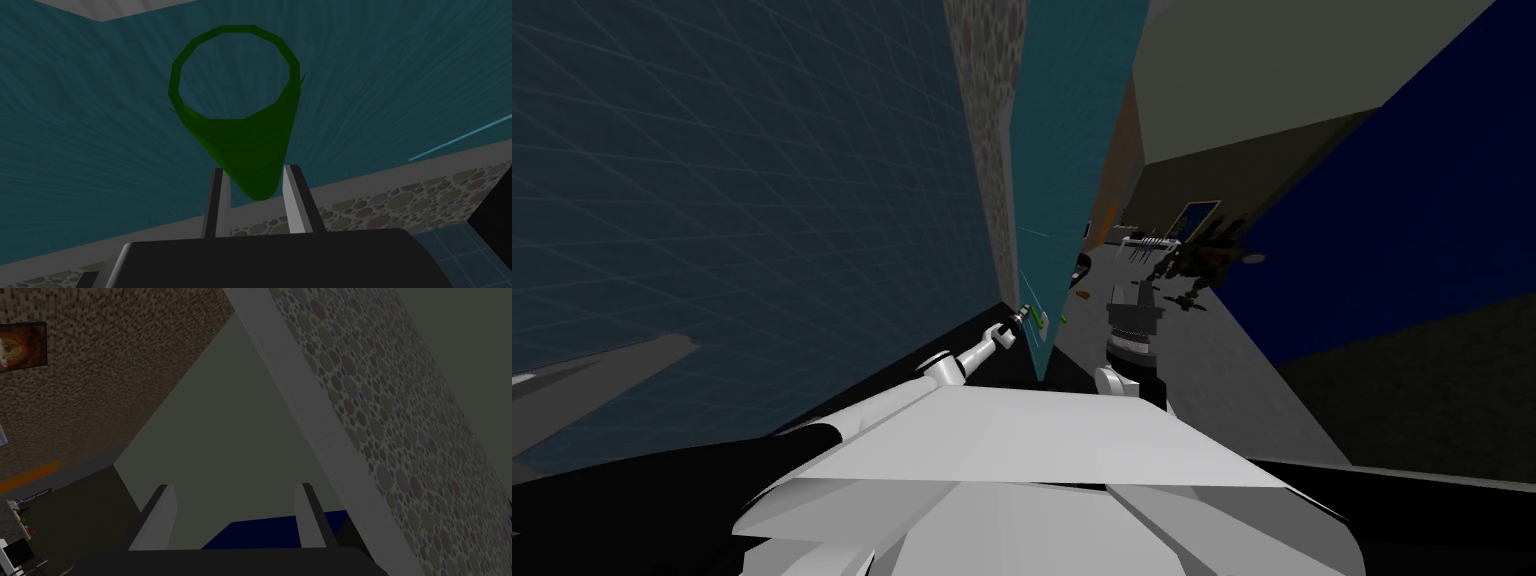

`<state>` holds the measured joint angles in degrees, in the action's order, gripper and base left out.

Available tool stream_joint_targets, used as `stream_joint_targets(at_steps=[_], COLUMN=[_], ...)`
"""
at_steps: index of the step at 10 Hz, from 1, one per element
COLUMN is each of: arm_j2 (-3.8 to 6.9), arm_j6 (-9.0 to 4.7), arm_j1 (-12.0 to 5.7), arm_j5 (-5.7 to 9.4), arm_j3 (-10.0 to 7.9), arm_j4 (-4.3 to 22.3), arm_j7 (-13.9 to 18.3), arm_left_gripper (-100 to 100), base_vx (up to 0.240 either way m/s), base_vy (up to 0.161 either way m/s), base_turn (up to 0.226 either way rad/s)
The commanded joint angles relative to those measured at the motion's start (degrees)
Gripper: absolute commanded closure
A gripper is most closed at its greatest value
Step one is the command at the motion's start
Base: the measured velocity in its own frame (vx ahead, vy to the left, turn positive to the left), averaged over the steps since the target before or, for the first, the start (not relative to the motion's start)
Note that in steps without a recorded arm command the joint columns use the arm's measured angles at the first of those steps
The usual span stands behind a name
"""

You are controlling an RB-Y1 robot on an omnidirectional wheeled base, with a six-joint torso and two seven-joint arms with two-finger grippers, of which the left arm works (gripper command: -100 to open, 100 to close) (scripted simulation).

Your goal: Pull the door open

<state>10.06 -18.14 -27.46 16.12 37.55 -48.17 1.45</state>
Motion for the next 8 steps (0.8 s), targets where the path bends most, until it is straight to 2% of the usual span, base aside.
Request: stream_joint_targets(at_steps=[1, 2, 3, 7, 8], arm_j2=[1.57, 1.57, 1.79, 2.5, 2.54], arm_j6=[-0.15, -0.15, -0.71, -3.23, -3.43], arm_j1=[0.28, 0.28, 0.05, -1.03, -1.12], arm_j5=[-0.89, -0.89, -1.46, -3.91, -4.1], arm_j3=[-1.53, -1.53, -2.21, -5.18, -5.4], arm_j4=[0.88, 0.88, 1.71, 5.29, 5.57], arm_j7=[1.28, 1.28, 1.96, 4.98, 5.21], arm_left_gripper=[100, 100, 100, 100, 100], base_vx=[-0.067, -0.036, -0.049, -0.07, -0.049], base_vy=[0.176, 0.12, 0.085, 0.119, 0.069], base_turn=[-0.264, -0.082, -0.119, -0.259, -0.084])
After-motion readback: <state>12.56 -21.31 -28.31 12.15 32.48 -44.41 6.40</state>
